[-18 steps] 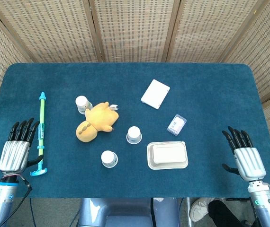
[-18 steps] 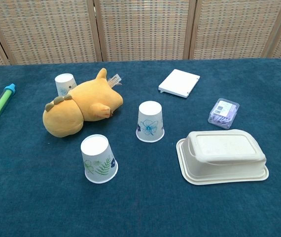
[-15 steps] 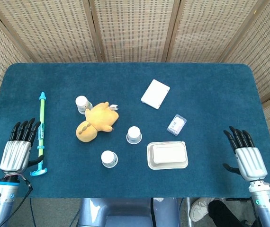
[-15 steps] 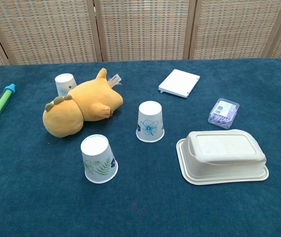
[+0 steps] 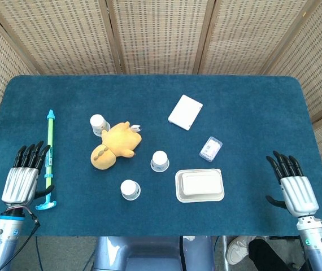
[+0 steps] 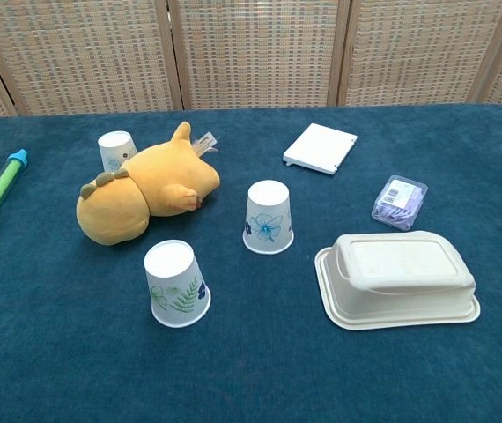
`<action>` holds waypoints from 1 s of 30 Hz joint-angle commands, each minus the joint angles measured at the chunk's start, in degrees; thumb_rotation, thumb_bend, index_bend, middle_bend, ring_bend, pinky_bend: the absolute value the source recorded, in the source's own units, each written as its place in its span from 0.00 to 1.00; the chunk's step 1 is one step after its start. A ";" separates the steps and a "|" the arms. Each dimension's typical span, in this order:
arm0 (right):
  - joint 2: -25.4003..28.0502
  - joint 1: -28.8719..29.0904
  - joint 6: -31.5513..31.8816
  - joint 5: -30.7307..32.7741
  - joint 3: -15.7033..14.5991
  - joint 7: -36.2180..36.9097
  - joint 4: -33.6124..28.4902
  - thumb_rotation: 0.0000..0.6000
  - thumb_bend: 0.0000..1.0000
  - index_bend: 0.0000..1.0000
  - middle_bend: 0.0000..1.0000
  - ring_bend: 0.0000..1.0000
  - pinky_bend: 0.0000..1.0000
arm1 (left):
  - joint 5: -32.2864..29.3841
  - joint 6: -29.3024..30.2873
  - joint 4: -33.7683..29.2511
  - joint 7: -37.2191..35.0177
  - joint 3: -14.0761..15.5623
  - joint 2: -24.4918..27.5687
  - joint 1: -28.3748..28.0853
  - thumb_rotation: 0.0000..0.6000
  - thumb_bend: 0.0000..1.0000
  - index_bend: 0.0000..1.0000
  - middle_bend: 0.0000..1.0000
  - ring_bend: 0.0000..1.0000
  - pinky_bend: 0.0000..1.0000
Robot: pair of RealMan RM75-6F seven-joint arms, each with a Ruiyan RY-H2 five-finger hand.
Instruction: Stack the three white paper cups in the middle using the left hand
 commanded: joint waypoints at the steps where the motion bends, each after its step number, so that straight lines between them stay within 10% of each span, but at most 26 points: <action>1: -0.05 -0.07 -0.16 0.27 -0.06 -0.07 0.19 1.00 0.07 0.00 0.00 0.00 0.02 | -0.12 -0.09 -0.15 0.10 -0.37 -0.05 -0.06 1.00 0.16 0.00 0.00 0.00 0.00; 12: 0.59 -0.18 0.02 0.42 0.26 2.35 0.39 1.00 0.07 0.00 0.00 0.00 0.02 | -4.05 -3.61 1.08 -0.56 -3.97 -1.11 -2.45 1.00 0.16 0.00 0.00 0.00 0.00; 21: 0.57 0.61 -1.80 1.83 0.86 4.40 1.59 1.00 0.07 0.00 0.00 0.00 0.02 | -16.73 -18.34 13.76 1.79 -14.11 -4.42 -15.34 1.00 0.17 0.10 0.00 0.00 0.00; 30: 0.61 1.12 -3.40 3.84 1.59 6.26 2.91 1.00 0.07 0.00 0.00 0.00 0.02 | -28.62 -31.90 25.06 3.15 -18.00 -6.86 -25.08 1.00 0.17 0.18 0.00 0.00 0.01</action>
